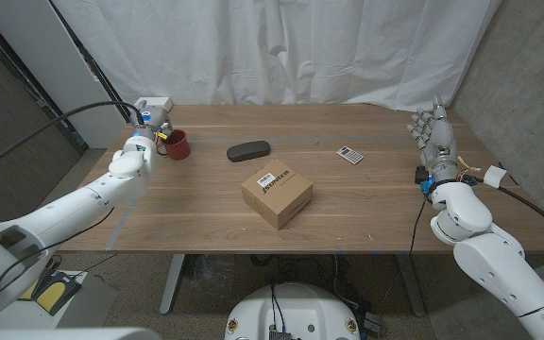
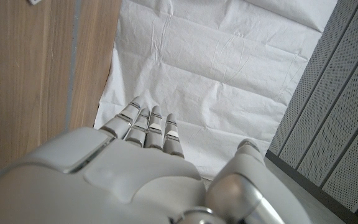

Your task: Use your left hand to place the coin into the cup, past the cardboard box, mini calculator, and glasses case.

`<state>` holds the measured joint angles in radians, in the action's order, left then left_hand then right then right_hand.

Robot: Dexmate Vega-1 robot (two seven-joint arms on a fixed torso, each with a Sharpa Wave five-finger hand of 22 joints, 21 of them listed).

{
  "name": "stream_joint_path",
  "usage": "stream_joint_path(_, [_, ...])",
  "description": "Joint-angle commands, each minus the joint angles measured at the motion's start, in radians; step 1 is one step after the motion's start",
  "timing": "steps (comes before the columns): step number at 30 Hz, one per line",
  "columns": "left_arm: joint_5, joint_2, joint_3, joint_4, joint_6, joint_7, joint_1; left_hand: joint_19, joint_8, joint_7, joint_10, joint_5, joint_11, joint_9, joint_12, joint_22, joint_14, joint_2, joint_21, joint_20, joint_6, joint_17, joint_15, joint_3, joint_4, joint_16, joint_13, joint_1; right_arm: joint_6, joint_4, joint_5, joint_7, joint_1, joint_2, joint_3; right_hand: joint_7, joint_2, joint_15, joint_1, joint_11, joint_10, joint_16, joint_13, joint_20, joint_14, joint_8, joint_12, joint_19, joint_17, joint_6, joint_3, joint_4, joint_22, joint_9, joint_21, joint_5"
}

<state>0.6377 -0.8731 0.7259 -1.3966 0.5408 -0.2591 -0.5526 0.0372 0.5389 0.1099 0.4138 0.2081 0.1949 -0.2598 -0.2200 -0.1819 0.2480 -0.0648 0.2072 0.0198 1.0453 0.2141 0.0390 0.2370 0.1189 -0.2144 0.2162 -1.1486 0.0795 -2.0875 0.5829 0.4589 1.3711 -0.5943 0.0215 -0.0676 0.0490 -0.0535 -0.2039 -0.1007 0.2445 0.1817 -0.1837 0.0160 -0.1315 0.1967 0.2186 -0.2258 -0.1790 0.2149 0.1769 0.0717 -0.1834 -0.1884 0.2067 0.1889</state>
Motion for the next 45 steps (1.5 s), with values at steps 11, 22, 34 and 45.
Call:
stream_joint_path(11, [-0.022, 0.017, 0.018, 0.038, -0.004, -0.019, 0.003, 0.007, 0.145, 0.003, -0.008, 0.006, 0.001, -0.02, 0.003, -0.003, -0.005, -0.019, -0.001, 0.001, -0.002, 0.002, 0.106, 0.012, 0.001, 0.004, 0.006, 0.025, -0.026, -0.004, 0.008, 0.001, -0.007, -0.009, 0.0, 0.0, 0.01, -0.004, -0.007, 0.001, 0.009, 0.004, -0.004, 0.003, -0.01, -0.001, -0.004, -0.009, -0.003, 0.006, 0.002, 0.004, -0.002, -0.001, -0.004, 0.0])
stream_joint_path(22, [-0.03, 0.001, 0.019, 0.018, 0.012, 0.014, 0.001, 0.017, 0.088, -0.015, -0.044, 0.005, -0.005, 0.029, 0.013, -0.003, -0.034, 0.005, -0.003, 0.009, -0.096, -0.003, 0.097, 0.016, 0.013, 0.014, 0.005, 0.018, -0.025, -0.012, 0.003, 0.005, 0.001, -0.007, 0.0, 0.0, 0.01, -0.004, -0.008, 0.002, 0.009, 0.003, -0.004, 0.003, -0.009, -0.001, -0.004, -0.008, -0.003, 0.006, 0.002, 0.005, -0.002, -0.001, -0.004, -0.001])
stream_joint_path(34, [-0.037, -0.027, 0.017, -0.028, 0.06, 0.092, -0.006, 0.046, -0.085, -0.008, -0.183, 0.016, -0.018, 0.069, 0.03, -0.003, -0.117, 0.015, -0.006, 0.039, -0.409, -0.013, 0.061, 0.017, 0.007, 0.029, 0.004, 0.029, -0.023, -0.009, 0.003, -0.003, -0.004, -0.007, 0.005, 0.0, 0.011, -0.003, -0.009, 0.001, 0.01, 0.004, -0.004, 0.002, -0.011, 0.0, -0.003, -0.009, -0.003, 0.007, 0.002, 0.005, -0.002, -0.001, -0.004, -0.001])
stream_joint_path(45, [-0.054, -0.057, -0.012, -0.085, 0.064, 0.088, -0.037, 0.048, -0.1, -0.01, -0.201, 0.016, -0.024, 0.069, 0.027, -0.003, -0.126, 0.012, -0.005, 0.042, -0.426, -0.013, 0.053, 0.014, 0.0, 0.026, 0.004, 0.041, -0.02, -0.012, -0.003, -0.005, -0.01, -0.008, 0.011, 0.001, 0.012, -0.004, -0.01, 0.004, 0.011, 0.004, -0.004, 0.002, -0.012, 0.0, -0.003, -0.009, -0.003, 0.008, 0.002, 0.006, -0.002, -0.001, -0.004, -0.001])
